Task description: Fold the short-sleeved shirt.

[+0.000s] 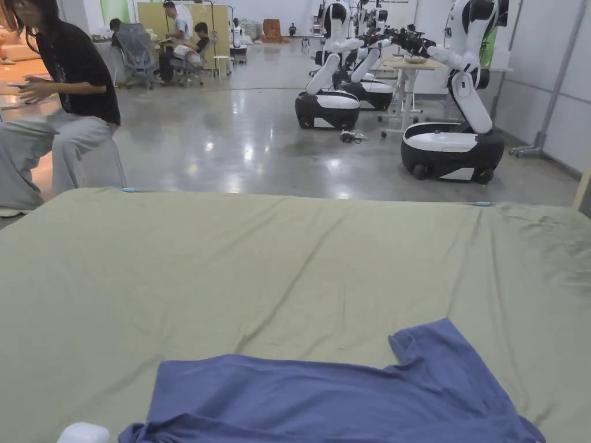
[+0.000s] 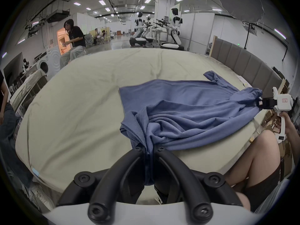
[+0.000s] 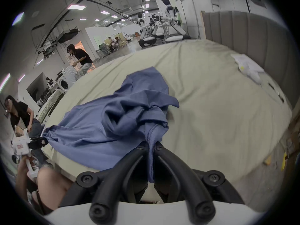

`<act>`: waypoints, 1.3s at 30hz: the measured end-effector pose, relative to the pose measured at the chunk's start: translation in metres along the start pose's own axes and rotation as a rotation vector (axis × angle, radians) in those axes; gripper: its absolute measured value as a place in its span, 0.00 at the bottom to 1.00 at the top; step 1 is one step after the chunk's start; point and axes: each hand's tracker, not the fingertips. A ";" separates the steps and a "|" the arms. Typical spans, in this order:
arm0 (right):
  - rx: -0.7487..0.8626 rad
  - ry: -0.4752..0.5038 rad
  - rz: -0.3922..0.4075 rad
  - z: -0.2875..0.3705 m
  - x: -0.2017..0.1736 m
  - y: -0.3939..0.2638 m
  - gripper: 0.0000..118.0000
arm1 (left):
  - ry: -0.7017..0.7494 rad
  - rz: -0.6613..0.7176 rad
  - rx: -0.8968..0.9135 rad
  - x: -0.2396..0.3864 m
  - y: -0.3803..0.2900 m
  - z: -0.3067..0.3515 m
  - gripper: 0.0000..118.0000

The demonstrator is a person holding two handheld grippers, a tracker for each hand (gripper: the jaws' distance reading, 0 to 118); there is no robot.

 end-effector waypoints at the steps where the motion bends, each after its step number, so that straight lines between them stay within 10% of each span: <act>1: -0.019 -0.004 -0.004 -0.002 0.002 -0.008 0.05 | -0.003 0.006 -0.007 0.000 -0.007 -0.003 0.06; 6: -0.030 -0.019 -0.031 -0.024 0.010 -0.020 0.10 | 0.031 0.031 -0.023 0.005 -0.022 -0.026 0.22; 7: -0.027 -0.038 -0.040 -0.021 0.010 -0.019 0.29 | 0.045 0.077 -0.010 0.004 -0.022 -0.025 0.48; 8: -0.016 -0.091 -0.033 -0.018 0.007 -0.015 0.78 | 0.062 0.122 0.014 0.003 -0.022 -0.018 0.88; 9: 0.001 -0.078 -0.022 -0.010 0.008 -0.016 1.00 | 0.019 0.167 0.066 0.003 -0.021 -0.007 1.00; 16: 0.423 -0.136 0.158 0.117 -0.031 -0.004 0.97 | 0.129 0.045 0.397 0.018 0.000 0.134 0.93; 18: 0.572 -0.140 0.158 0.143 -0.050 -0.008 0.80 | 0.146 0.045 0.547 0.033 0.000 0.162 0.37; 19: 0.625 -0.108 0.169 0.151 -0.057 -0.010 0.47 | 0.168 0.036 0.606 0.039 0.001 0.171 0.00; 20: 0.684 -0.082 0.182 0.156 -0.063 -0.010 0.00 | 0.192 0.031 0.660 0.048 0.002 0.176 0.00; 22: 0.672 -0.183 0.207 0.155 -0.079 -0.011 0.00 | 0.162 0.036 0.678 0.052 0.007 0.178 0.00; 39: 0.629 -0.083 0.209 0.125 -0.082 0.026 0.00 | 0.050 0.039 0.220 -0.029 0.127 -0.028 0.01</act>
